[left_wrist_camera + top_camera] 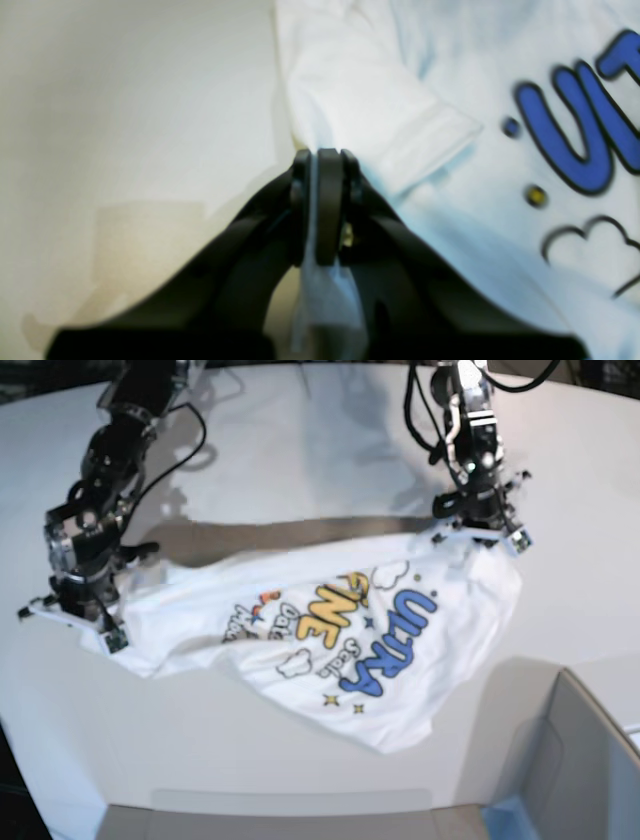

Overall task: Layout the t-shirt on the table in an organized manner, then fold the t-shirt properly
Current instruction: 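Regrasp the shirt edge with the right gripper and pull it outward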

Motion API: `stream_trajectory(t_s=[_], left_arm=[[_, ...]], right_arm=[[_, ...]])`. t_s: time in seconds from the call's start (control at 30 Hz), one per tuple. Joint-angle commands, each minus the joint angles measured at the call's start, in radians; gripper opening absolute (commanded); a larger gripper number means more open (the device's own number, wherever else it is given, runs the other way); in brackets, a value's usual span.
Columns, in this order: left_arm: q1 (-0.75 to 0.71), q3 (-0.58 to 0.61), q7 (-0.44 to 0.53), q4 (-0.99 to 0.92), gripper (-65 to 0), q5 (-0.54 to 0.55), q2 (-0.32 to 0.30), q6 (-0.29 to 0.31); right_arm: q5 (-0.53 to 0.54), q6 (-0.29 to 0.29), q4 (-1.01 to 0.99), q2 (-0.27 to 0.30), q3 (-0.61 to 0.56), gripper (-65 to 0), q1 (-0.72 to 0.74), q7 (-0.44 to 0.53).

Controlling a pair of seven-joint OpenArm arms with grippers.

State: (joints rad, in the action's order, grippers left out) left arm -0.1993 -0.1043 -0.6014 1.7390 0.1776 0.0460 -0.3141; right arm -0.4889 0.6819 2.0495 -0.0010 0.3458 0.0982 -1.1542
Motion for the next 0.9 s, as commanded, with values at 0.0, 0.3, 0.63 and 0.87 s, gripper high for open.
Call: stream_trajectory(t_s=[0.0, 0.3, 0.63, 0.87], left_arm=[[0.004, 0.002, 0.022, 0.020, -62.7, -0.010, -0.002, 0.002], [-0.018, 0.002, 0.022, 0.023, -62.9, -0.010, -0.001, 0.002], [-0.095, 0.002, 0.022, 0.180, -62.9, -0.010, -0.002, 0.002], [-0.148, 0.002, 0.019, 0.184, -62.9, -0.010, -0.002, 0.002]], right_arm=[[0.016, 0.016, 0.013, 0.006, -0.007, -65.0, 0.021, 0.010], [-0.011, 0.016, 0.012, 0.048, 0.098, -65.0, 0.139, -0.073], [-0.003, 0.016, 0.006, 0.051, 0.186, -65.0, 0.143, -0.073], [-0.011, 0.016, -0.006, 0.052, 0.203, -65.0, 0.140, -0.073]])
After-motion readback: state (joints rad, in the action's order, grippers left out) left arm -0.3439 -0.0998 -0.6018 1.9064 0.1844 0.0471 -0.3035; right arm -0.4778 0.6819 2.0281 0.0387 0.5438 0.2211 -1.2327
